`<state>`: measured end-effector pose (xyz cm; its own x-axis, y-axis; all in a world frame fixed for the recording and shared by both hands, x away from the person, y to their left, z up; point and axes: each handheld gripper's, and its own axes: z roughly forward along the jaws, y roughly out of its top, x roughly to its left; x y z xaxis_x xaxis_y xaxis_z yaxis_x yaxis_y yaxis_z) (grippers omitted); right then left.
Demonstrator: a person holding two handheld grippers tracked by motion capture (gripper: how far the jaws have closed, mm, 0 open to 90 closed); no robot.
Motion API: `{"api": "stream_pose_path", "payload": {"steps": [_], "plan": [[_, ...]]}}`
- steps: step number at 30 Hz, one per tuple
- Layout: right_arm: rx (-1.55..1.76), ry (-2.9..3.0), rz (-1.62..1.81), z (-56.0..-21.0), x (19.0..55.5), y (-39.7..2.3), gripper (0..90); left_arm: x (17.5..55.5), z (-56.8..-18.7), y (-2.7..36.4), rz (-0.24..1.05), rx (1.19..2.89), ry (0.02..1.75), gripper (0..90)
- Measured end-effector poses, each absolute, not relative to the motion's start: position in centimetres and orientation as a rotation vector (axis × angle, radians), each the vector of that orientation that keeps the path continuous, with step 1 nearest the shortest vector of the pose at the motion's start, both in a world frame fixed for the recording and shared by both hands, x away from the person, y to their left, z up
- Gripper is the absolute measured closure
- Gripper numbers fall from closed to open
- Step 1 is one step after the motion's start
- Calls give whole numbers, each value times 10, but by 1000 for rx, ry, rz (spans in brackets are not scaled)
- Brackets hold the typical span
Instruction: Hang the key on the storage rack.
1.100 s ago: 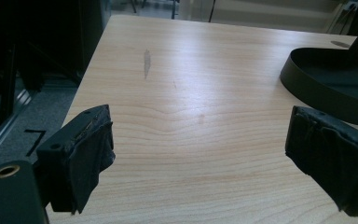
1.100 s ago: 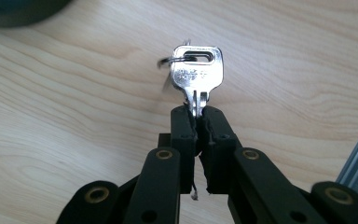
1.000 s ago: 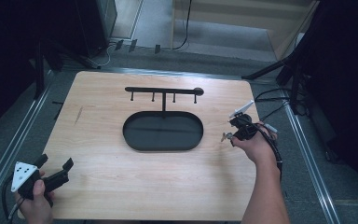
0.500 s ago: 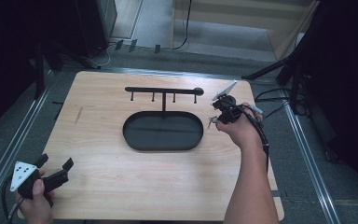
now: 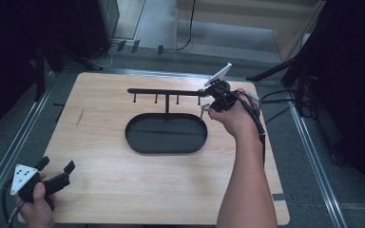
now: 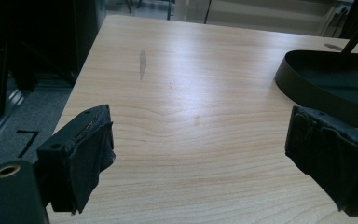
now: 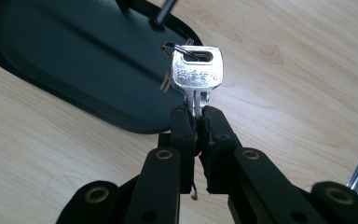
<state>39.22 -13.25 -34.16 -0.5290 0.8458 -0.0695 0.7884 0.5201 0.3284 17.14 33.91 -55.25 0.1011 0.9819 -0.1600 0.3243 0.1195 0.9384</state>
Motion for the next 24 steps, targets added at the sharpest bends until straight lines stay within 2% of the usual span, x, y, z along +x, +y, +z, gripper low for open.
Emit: {"api": "stream_pose_path", "payload": {"steps": [24], "plan": [[1407, 2508, 362, -337, 399, -119, 848, 171, -553, 340, 836, 1388, 1405, 80]]}}
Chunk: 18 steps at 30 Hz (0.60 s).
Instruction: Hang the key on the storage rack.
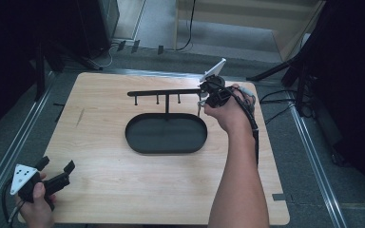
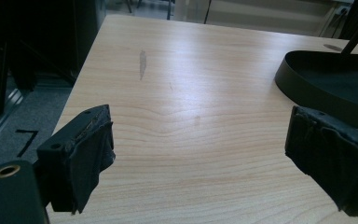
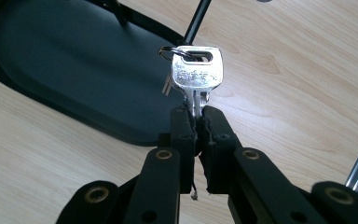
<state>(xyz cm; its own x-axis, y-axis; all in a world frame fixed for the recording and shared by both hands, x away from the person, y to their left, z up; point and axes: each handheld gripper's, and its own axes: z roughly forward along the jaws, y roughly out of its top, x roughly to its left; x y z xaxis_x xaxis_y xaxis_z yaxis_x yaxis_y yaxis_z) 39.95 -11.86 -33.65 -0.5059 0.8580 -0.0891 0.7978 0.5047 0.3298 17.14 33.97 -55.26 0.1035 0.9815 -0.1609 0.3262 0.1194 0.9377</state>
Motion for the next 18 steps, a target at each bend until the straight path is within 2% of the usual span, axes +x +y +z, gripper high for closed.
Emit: {"api": "stream_pose_path", "payload": {"steps": [18], "plan": [[1418, 2472, 379, -329, 401, -128, 848, 171, -553, 340, 835, 1384, 1402, 80]]}}
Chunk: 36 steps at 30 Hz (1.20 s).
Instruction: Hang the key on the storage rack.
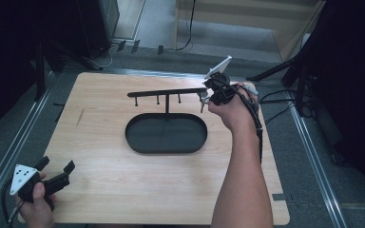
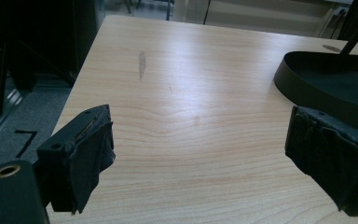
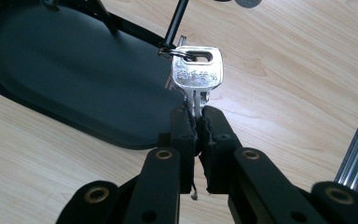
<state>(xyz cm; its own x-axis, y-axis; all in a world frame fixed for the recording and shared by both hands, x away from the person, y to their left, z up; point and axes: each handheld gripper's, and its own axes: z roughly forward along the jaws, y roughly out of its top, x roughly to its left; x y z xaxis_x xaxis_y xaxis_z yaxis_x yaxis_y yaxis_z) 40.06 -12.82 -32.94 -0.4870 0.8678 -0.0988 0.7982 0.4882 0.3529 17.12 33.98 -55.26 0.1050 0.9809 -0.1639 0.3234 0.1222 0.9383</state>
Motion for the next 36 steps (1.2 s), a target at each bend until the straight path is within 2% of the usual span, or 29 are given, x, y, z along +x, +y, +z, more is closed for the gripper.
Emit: {"api": "stream_pose_path", "payload": {"steps": [36], "plan": [[1373, 2448, 383, -336, 406, -118, 847, 171, -553, 340, 832, 1384, 1401, 83]]}}
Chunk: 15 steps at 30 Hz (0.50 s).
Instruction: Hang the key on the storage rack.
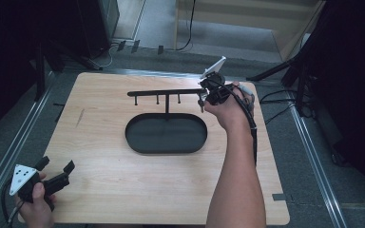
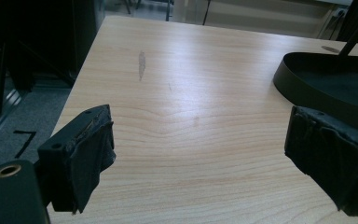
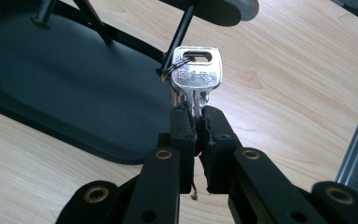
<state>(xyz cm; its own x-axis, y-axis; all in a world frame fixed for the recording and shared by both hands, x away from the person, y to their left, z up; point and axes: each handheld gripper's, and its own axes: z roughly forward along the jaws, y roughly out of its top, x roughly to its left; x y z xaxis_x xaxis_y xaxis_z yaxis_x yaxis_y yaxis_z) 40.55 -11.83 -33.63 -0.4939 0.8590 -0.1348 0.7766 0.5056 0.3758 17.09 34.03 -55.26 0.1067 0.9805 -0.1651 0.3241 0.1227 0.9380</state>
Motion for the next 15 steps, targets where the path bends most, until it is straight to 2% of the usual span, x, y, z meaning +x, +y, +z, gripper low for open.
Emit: {"api": "stream_pose_path", "payload": {"steps": [15], "plan": [[1359, 2480, 355, -332, 398, -120, 846, 171, -553, 340, 831, 1385, 1406, 83]]}}
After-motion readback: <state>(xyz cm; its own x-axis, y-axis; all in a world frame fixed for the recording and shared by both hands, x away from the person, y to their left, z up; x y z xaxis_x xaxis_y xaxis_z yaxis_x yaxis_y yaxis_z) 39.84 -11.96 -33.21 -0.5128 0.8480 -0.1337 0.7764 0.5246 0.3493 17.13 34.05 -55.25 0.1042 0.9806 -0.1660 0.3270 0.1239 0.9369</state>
